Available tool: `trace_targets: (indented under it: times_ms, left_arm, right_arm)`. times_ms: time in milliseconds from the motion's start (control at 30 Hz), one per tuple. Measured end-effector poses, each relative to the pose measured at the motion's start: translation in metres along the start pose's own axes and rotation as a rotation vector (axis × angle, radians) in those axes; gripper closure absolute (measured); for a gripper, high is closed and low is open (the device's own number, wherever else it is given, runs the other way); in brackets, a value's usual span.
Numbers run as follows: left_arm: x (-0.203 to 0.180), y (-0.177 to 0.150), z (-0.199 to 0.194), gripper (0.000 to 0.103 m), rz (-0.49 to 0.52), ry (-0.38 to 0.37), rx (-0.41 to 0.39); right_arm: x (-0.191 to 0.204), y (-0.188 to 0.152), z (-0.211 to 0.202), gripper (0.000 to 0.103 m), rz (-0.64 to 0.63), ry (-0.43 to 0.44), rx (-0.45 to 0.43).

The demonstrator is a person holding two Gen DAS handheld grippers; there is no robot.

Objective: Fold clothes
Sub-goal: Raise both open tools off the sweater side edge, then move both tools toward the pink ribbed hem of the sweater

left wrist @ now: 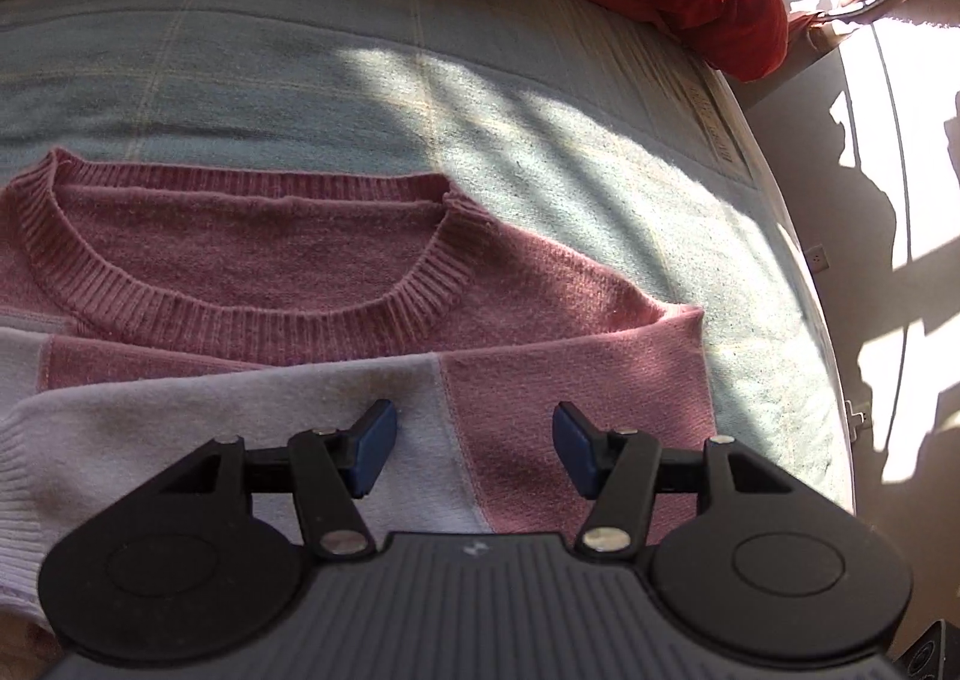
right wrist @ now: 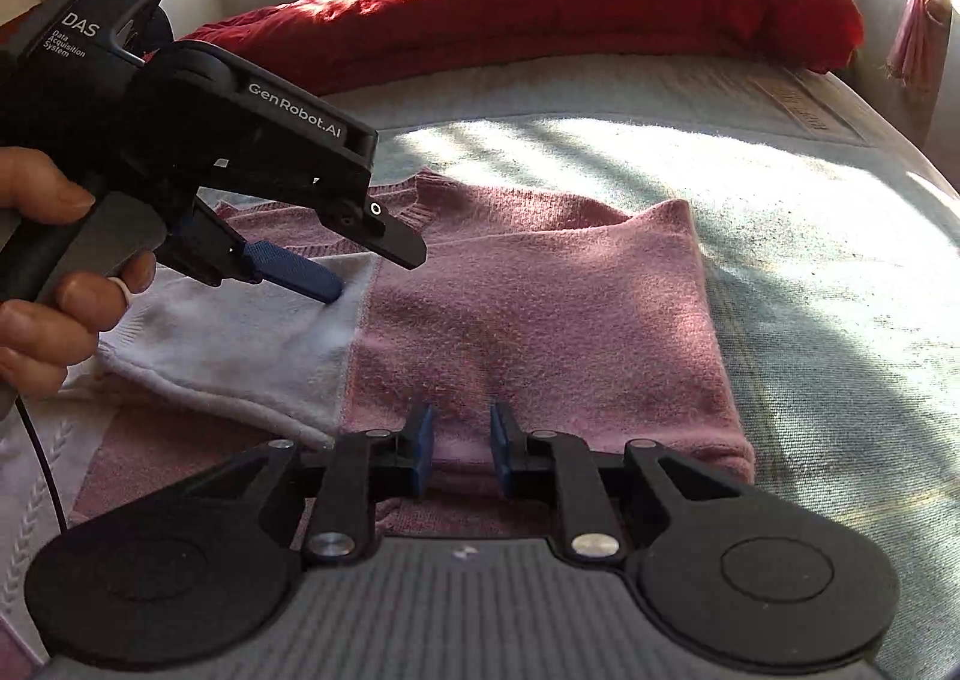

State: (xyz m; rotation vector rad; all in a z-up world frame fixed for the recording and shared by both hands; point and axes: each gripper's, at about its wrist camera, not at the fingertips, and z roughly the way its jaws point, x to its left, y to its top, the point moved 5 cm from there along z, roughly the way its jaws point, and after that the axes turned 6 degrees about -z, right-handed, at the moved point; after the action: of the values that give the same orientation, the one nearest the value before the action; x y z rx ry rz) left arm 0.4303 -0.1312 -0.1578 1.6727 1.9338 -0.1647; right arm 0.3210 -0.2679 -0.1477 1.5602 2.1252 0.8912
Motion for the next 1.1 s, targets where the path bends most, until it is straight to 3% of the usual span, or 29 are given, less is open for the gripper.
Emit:
trace_targets:
  times_ms: [167,400,667,767,867,1100]
  left_arm:
    - [-0.01,-0.013,-0.038,0.045,0.048,0.039,-0.014]
    - [-0.014,-0.037,-0.125,0.045,0.12,0.113,-0.07]
    - [0.017,-0.099,-0.208,0.033,0.281,0.211,-0.181]
    - [0.039,-0.137,-0.214,0.032,0.354,0.243,-0.224]
    - [0.058,-0.18,-0.196,0.032,0.402,0.291,-0.251]
    - [0.094,-0.258,-0.161,0.032,0.3,0.29,-0.225]
  right_arm:
    - [0.005,0.011,-0.032,0.079,-0.001,-0.014,-0.012]
    - [0.024,0.016,-0.092,0.075,-0.021,-0.02,-0.06]
    - [0.045,-0.018,-0.142,0.066,-0.047,-0.001,-0.051]
    - [0.045,-0.05,-0.138,0.066,-0.05,0.003,-0.005]
    - [0.049,-0.083,-0.128,0.066,-0.059,-0.005,0.045]
    - [0.064,-0.135,-0.116,0.066,-0.049,-0.004,0.112]
